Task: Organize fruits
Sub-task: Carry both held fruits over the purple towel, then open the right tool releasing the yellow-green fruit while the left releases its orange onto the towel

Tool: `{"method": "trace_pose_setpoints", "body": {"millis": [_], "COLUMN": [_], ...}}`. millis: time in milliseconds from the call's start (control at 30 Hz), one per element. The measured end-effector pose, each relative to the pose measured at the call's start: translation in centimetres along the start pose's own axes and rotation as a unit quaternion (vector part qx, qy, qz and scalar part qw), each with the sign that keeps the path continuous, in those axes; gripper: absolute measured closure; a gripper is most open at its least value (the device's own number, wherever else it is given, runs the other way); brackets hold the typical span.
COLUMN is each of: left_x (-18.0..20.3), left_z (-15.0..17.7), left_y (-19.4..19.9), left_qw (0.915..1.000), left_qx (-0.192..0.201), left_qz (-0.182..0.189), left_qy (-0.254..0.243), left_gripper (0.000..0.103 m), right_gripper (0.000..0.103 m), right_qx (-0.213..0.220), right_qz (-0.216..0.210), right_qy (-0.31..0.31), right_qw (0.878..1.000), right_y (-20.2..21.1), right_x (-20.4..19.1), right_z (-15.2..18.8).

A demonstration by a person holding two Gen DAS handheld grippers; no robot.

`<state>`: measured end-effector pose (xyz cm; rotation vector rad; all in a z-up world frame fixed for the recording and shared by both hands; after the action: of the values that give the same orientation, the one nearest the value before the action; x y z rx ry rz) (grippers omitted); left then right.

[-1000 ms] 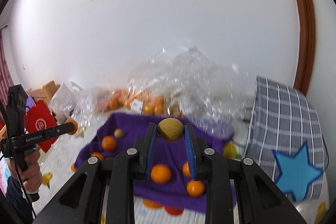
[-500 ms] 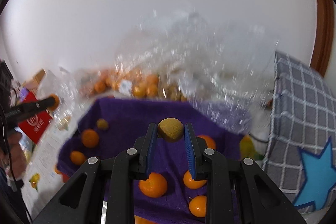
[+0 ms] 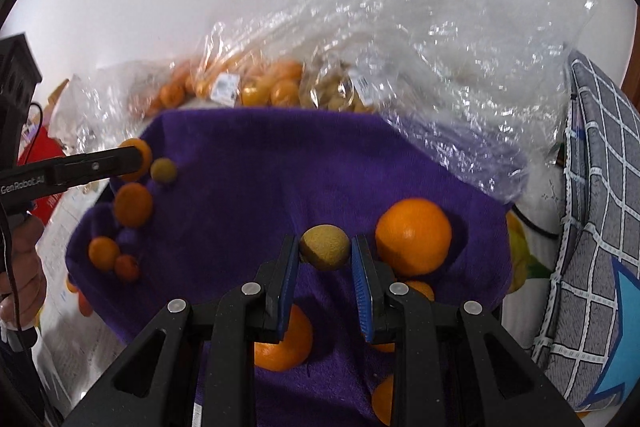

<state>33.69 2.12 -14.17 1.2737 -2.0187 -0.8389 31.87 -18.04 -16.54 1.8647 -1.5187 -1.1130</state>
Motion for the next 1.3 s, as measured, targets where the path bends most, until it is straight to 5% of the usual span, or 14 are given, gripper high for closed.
{"method": "trace_pose_setpoints", "body": {"millis": [400,867,1300], "left_x": [1.5,1.4,1.9], "left_z": [-0.8,-0.5,-0.4], "left_y": [-3.7,-4.5,-0.6], "left_qw": [0.9980,0.9975,0.9984], "left_qx": [-0.056,-0.061,-0.038], "left_qz": [-0.013,-0.013,-0.032], "left_qy": [-0.027,-0.032,-0.026], "left_gripper": [0.070,0.070,0.054], "right_gripper": [0.076,0.076,0.049], "right_qx": [-0.007,0.005,0.036], "right_qz": [0.002,0.019,0.015], "right_qy": [-0.001,0.030,0.012], "right_qw": [1.000,0.999,0.999], "right_y": [0.2,-0.2,2.8], "right_x": [0.8,0.1,0.5], "right_z": [0.1,0.5,0.0]}}
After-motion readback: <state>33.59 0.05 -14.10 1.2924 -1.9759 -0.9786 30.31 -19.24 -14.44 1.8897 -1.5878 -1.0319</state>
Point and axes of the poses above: each gripper's, at about its wrist camera, not at the fingertips, and y roughly against the way its jaws point, x to its right, z to its underside, the point moved 2 cm from there along -y, roughly the way its jaws point, and after that the axes turned 15 degrees about -y, right-handed, at the moved point
